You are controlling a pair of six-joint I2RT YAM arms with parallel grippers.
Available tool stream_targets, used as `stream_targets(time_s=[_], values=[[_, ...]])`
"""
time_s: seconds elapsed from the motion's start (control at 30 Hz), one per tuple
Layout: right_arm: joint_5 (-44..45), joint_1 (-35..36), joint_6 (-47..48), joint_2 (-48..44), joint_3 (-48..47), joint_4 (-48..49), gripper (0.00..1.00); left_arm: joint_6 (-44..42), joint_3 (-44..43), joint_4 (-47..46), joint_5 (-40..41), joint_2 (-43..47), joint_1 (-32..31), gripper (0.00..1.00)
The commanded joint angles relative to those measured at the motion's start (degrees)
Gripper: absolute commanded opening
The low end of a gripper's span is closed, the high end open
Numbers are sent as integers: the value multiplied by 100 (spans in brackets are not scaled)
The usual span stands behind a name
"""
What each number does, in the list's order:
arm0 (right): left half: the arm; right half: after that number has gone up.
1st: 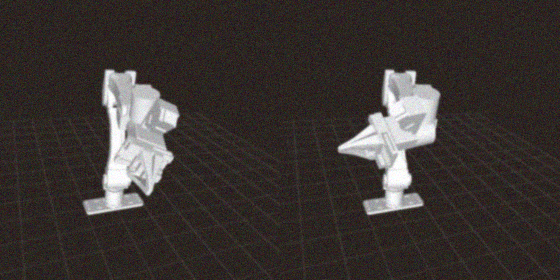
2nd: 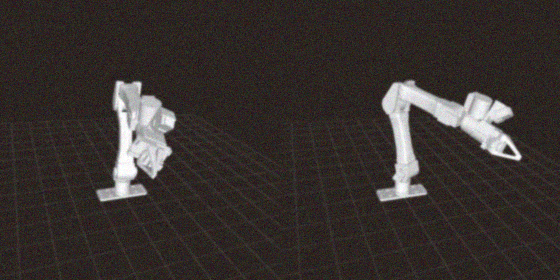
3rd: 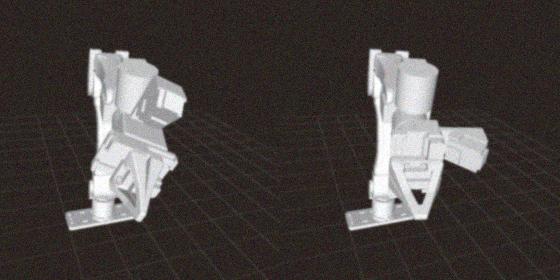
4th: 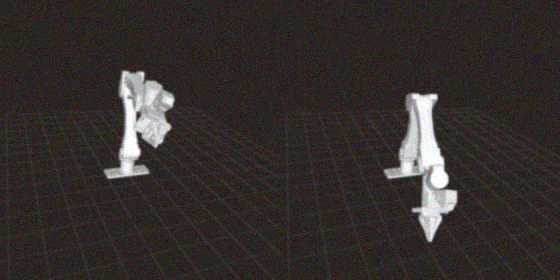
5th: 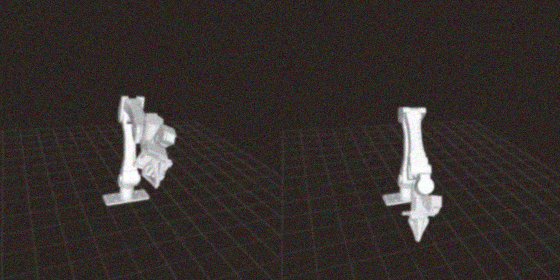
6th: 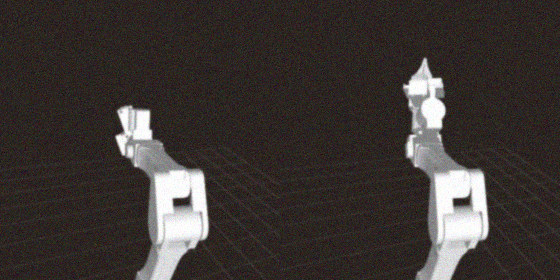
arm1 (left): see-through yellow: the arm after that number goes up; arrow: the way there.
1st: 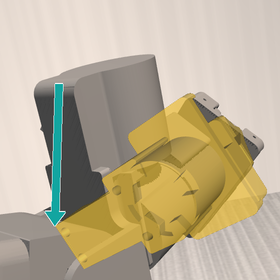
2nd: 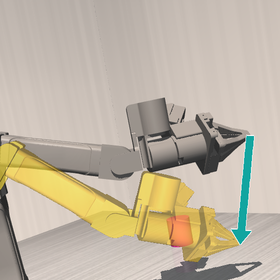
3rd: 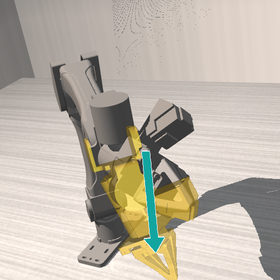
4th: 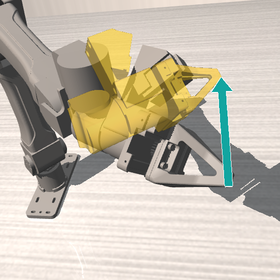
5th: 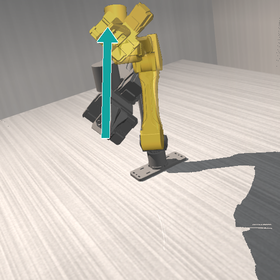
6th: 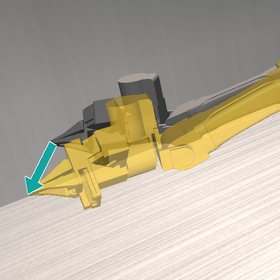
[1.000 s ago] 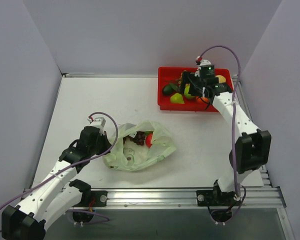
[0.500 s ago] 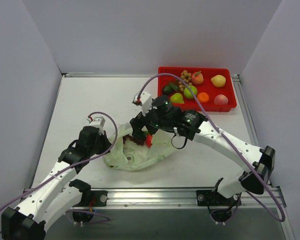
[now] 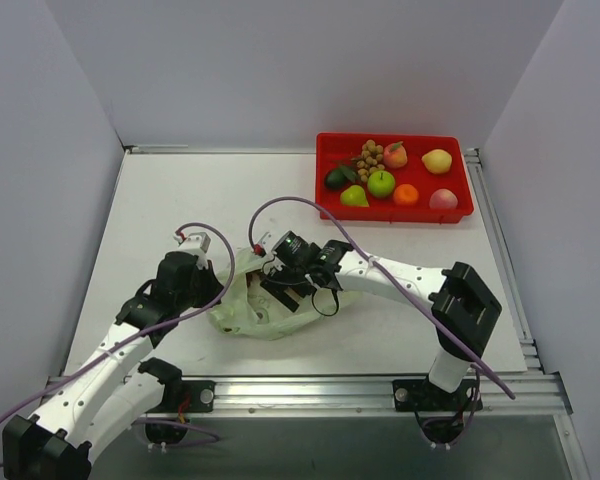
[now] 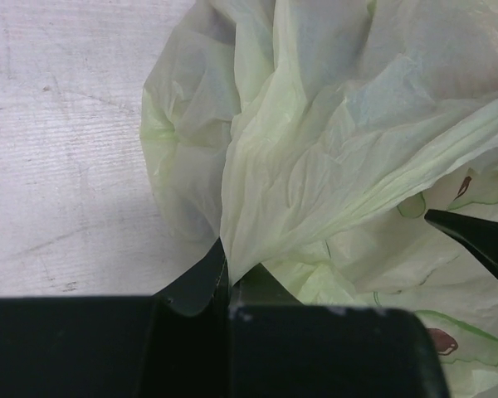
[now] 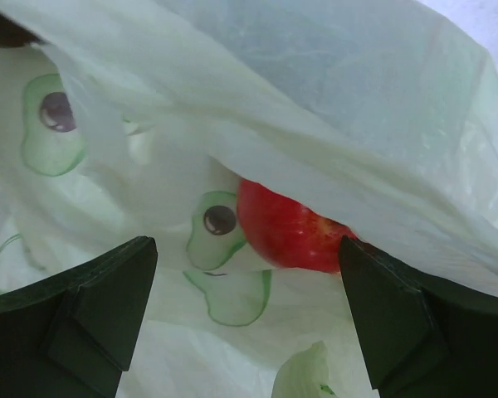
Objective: Untie the knot of the plastic bag and take out the fruit
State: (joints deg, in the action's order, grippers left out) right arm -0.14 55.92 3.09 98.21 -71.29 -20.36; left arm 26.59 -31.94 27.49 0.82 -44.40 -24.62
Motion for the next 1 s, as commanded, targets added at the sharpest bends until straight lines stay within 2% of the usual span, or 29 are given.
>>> stream_targets(time_s=[0.0, 0.17, 0.4, 0.47, 0.57, 0.67, 0.7, 0.73, 0.77, 0.9, 0.97], values=[[1033, -11, 183, -136, 167, 321, 96, -31, -40, -261, -82, 55, 45, 0], [1446, -108, 200, 31, 413, 717, 98, -40, -40, -252, -82, 28, 45, 0], [1386, -318, 253, 435, 440, 972, 98, -57, -31, -288, -82, 2, 45, 0], [1202, -432, 245, 532, 493, 1156, 97, -66, -31, -296, -82, -25, 45, 0], [1131, -503, 297, 637, 475, 1245, 88, -66, -31, -288, -82, -60, 45, 0], [1025, -538, 385, 664, 431, 1245, 66, -66, -22, -314, -82, -68, 45, 0], [921, -530, 411, 629, 449, 1236, 53, -75, -22, -314, -82, -69, 45, 0], [824, -521, 411, 490, 492, 1245, 47, -75, -31, -323, -82, -86, 45, 0], [718, -512, 403, 401, 519, 1236, 37, -75, -22, -323, -82, -86, 45, 0], [209, -433, 315, -117, 625, 1175, 19, -75, -31, -323, -82, -95, 45, 0], [-256, -389, 227, -442, 660, 1131, 17, -84, -22, -332, -82, -95, 45, 0]])
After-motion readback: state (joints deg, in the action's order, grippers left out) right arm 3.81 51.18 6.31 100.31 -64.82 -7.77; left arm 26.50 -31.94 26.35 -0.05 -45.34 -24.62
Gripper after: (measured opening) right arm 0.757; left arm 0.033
